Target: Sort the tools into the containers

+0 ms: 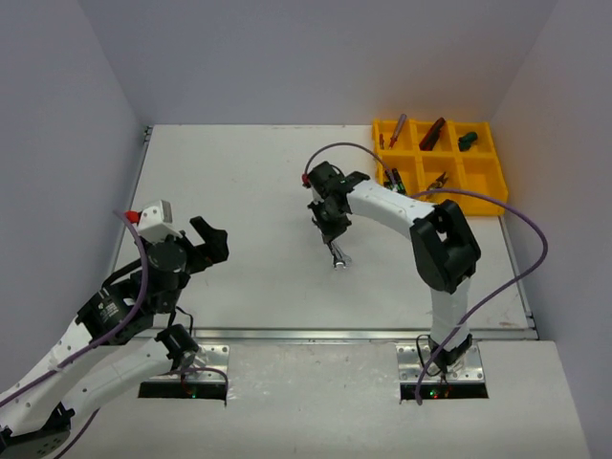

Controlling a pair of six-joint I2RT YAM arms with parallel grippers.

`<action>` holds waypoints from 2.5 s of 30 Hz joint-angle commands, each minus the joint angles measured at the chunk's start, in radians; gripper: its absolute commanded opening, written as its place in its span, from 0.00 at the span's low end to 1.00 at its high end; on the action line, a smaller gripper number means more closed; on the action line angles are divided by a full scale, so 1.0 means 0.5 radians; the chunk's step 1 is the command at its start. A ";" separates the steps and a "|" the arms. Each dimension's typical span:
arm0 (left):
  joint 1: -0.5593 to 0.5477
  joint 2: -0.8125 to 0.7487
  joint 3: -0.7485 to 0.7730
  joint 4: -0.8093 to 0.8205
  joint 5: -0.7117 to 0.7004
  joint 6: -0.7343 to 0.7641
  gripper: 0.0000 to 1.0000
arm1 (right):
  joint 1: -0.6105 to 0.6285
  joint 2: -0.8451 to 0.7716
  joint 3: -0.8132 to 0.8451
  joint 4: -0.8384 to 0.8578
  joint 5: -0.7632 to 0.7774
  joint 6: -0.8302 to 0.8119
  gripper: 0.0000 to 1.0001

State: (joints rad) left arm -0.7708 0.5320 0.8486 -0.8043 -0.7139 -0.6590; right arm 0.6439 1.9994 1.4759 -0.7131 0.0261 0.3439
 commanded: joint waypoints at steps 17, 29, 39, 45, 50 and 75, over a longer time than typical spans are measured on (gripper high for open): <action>-0.006 -0.146 -0.020 0.131 0.070 0.068 1.00 | -1.379 -0.368 0.330 0.227 0.879 0.040 0.00; -0.005 -0.196 -0.037 0.180 0.130 0.111 1.00 | -1.613 0.050 0.726 0.438 1.221 -0.165 0.00; -0.005 -0.202 -0.040 0.188 0.141 0.117 1.00 | -1.665 0.166 0.702 0.763 1.413 -0.339 0.00; -0.005 -0.166 -0.041 0.200 0.151 0.127 1.00 | -1.684 0.188 0.644 0.924 1.469 -0.407 0.00; -0.005 -0.150 -0.040 0.200 0.155 0.128 1.00 | -1.690 0.253 0.622 1.061 1.503 -0.445 0.00; 0.047 -0.108 -0.044 0.229 0.198 0.163 1.00 | -1.685 0.159 0.247 1.176 1.336 -0.067 0.57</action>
State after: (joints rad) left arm -0.7580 0.4681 0.8291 -0.7361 -0.6282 -0.5993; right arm -0.1951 2.1254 1.5341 -0.1136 0.6751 0.2456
